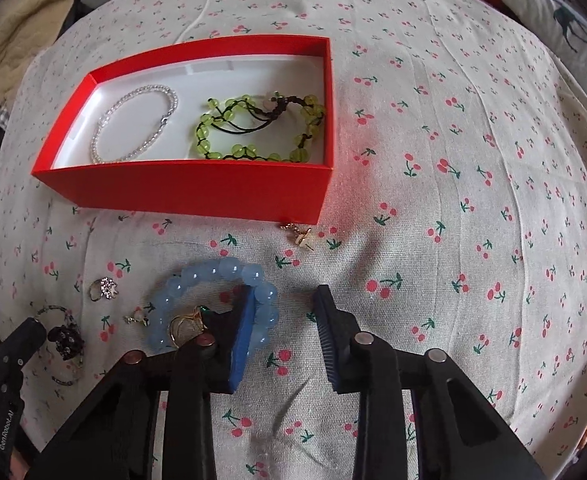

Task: Organize jewelry
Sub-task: 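Grasp the thin dark beaded bracelet with the left tool while the right tool grasps the light-blue bracelet, then carry both bracelets over the red box and lower them inside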

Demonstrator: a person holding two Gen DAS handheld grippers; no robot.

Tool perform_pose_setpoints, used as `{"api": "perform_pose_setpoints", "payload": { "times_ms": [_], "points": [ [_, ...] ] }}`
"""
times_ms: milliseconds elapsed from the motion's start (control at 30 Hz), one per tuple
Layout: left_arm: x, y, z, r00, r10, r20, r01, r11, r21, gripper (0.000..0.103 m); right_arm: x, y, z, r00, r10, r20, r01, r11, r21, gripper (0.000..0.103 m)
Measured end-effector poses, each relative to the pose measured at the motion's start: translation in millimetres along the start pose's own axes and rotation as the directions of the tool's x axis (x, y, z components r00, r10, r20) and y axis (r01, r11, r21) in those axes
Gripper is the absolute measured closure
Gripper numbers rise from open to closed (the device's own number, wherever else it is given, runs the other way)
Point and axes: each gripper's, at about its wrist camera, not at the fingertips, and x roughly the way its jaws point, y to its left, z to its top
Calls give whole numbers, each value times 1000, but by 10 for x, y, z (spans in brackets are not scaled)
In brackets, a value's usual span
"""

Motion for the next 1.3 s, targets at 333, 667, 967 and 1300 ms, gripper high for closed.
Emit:
{"api": "perform_pose_setpoints", "payload": {
  "times_ms": [333, 667, 967, 1300],
  "points": [
    [-96, -57, 48, 999, -32, 26, 32, 999, 1, 103, -131, 34, -23, 997, 71, 7, -71, 997, -35, 91],
    [-422, -162, 122, 989, -105, 106, 103, 994, 20, 103, -573, -40, -115, 985, 148, 85, -145, 988, -45, 91],
    [-556, -226, 165, 980, -146, 135, 143, 989, 26, 103, -831, -44, -165, 973, 191, 131, -186, 981, -51, 91],
    [-632, -264, 278, 971, -170, 167, 170, 985, 12, 103, -1012, -55, -121, 959, 228, 169, -225, 974, -36, 91]
  ]
}}
